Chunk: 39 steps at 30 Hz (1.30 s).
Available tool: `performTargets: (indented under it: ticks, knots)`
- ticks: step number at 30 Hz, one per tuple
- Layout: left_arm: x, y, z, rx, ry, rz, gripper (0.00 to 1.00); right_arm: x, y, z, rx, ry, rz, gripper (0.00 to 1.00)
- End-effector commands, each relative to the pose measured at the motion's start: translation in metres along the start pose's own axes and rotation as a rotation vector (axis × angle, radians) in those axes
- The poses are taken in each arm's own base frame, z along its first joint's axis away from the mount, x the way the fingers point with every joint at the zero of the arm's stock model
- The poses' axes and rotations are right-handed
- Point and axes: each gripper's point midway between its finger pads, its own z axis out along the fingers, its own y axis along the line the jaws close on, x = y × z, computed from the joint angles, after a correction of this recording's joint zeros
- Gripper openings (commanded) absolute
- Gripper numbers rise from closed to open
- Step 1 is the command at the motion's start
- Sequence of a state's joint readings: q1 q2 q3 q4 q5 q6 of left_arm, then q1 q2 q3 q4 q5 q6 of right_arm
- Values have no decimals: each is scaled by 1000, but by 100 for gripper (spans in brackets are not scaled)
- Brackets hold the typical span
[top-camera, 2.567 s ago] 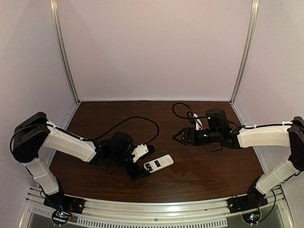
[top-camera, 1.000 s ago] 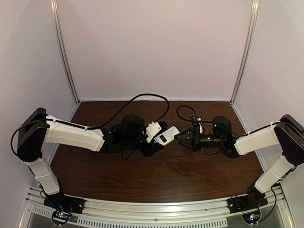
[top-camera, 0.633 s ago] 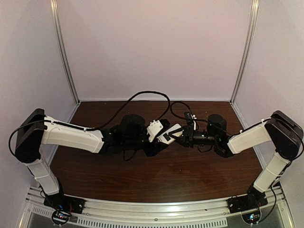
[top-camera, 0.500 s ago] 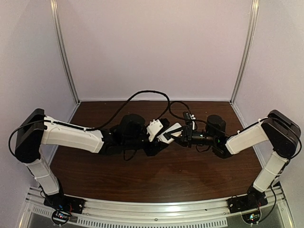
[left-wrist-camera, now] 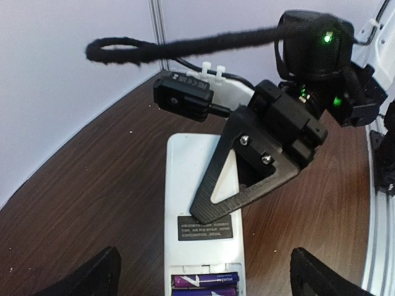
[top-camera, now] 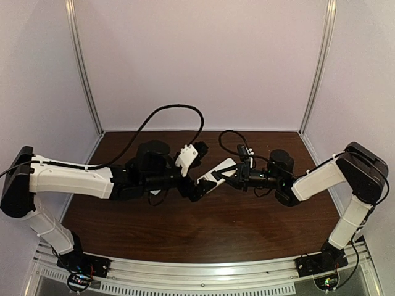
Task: Load the batteries into the remote control
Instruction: Pass from the left arm to the right, then pick up the battery cover from the center of the board.
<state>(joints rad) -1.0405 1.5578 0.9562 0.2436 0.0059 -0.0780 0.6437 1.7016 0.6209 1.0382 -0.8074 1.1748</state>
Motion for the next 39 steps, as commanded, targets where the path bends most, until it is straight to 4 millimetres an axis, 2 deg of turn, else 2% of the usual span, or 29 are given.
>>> performTargets:
  ticks: [1,5,8,15,22,27,31,33,35,36,39]
  knots:
    - [-20,8,-25,67,-79,-132,97,1,26,-4,-62,16,-99,0]
    - [-13,9,-28,196,-47,-242,98,2,36,-5,-87,26,-129,0]
    - [-7,15,-26,214,-33,-297,97,1,44,-6,-105,31,-149,0]
    - [5,6,-12,284,25,-310,79,2,47,-6,-105,39,-165,0]
    - [29,11,-3,243,110,-297,63,-2,57,-7,-135,30,-168,0]
    - [39,23,0,169,173,-241,62,-3,62,-7,-153,31,-167,0]
    - [29,41,-11,97,133,-254,81,-6,45,-8,-97,21,-148,0]
    - [28,63,-22,17,118,-271,86,-8,28,-12,-39,12,-133,0]
    - [38,87,-34,-86,146,-286,88,-11,10,-16,29,-3,-113,0]
    - [50,98,-37,-137,196,-289,87,-11,1,-19,58,-8,-107,0]
    - [81,122,-42,-262,352,-284,78,-12,-19,-25,139,-12,-96,0]
